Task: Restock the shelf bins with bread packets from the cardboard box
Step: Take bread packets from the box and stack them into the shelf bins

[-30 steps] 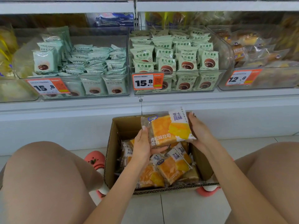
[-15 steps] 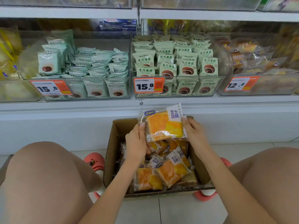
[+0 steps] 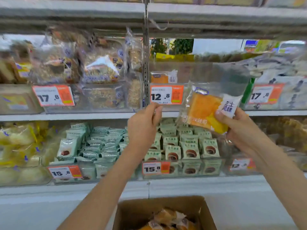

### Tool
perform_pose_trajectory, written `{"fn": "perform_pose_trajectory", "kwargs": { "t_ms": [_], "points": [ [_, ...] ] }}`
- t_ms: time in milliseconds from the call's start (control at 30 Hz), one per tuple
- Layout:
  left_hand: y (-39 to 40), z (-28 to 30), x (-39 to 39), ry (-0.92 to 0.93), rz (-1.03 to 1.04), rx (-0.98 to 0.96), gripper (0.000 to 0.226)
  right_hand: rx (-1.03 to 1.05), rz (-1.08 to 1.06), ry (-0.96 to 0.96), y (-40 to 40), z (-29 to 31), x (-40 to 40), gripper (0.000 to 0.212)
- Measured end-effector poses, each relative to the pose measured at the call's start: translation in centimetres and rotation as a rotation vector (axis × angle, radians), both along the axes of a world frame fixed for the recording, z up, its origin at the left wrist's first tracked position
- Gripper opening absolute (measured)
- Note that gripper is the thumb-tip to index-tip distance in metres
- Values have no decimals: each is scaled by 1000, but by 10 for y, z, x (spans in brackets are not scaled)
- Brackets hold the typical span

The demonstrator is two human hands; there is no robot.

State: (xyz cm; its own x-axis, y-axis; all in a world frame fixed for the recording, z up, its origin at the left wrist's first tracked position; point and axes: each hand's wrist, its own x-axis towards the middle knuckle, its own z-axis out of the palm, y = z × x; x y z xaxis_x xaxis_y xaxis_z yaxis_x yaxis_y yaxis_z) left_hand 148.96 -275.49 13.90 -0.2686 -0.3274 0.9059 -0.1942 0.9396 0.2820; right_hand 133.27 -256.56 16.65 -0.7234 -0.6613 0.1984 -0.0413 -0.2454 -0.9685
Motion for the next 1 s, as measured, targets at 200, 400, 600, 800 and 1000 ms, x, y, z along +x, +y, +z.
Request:
{"fn": "perform_pose_trajectory", "kwargs": {
  "t_ms": [200,400,600,800,1000],
  "points": [
    [-55,55,-90,-127,274,-458,30,-8,-95,94,-65,113,-75,31],
    [-74,48,-115,105,362,-546,41,252,16,97,-166,121,-130,29],
    [-77,43,-119,129,351,-594,32,492,109,295,-247,96,-144,47],
    [-77,40,-122,144,346,-583,40,700,-30,687,-276,64,-166,49],
    [-76,41,-122,141,351,-573,39,924,-1,711,-288,69,-166,32]
  ]
}}
